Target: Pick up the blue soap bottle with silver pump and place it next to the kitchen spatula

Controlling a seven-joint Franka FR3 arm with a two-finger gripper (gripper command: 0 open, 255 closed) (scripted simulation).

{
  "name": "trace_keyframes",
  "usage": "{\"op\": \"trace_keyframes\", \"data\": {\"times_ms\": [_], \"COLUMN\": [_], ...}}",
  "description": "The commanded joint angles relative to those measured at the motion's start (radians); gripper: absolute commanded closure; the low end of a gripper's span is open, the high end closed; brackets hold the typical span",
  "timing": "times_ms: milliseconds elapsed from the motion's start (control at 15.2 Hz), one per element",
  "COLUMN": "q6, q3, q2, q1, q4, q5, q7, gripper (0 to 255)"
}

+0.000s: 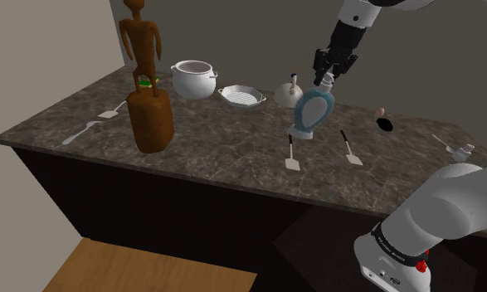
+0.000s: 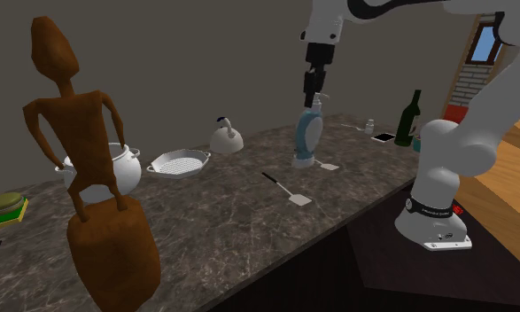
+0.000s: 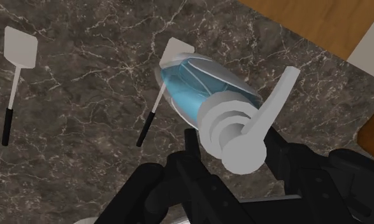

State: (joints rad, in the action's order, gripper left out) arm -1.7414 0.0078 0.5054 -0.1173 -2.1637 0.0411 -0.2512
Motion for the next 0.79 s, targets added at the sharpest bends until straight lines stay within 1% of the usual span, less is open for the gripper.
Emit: {"op": "trace_keyframes", "data": {"times_ms": [0,330,726], "q6": [0.028,0.110,0.210], "q3": [-0.032,-0.108,-0.205], "q2": [0.039,0.127,0.198], "q1": [-0.014,-0.048,-0.087], "q4": [-0.013,-0.020,0.010], "q5": [-0.012,-0.052,-0.112], "q7": [0.040,0.133,0.251], "gripper": [255,255,255]}}
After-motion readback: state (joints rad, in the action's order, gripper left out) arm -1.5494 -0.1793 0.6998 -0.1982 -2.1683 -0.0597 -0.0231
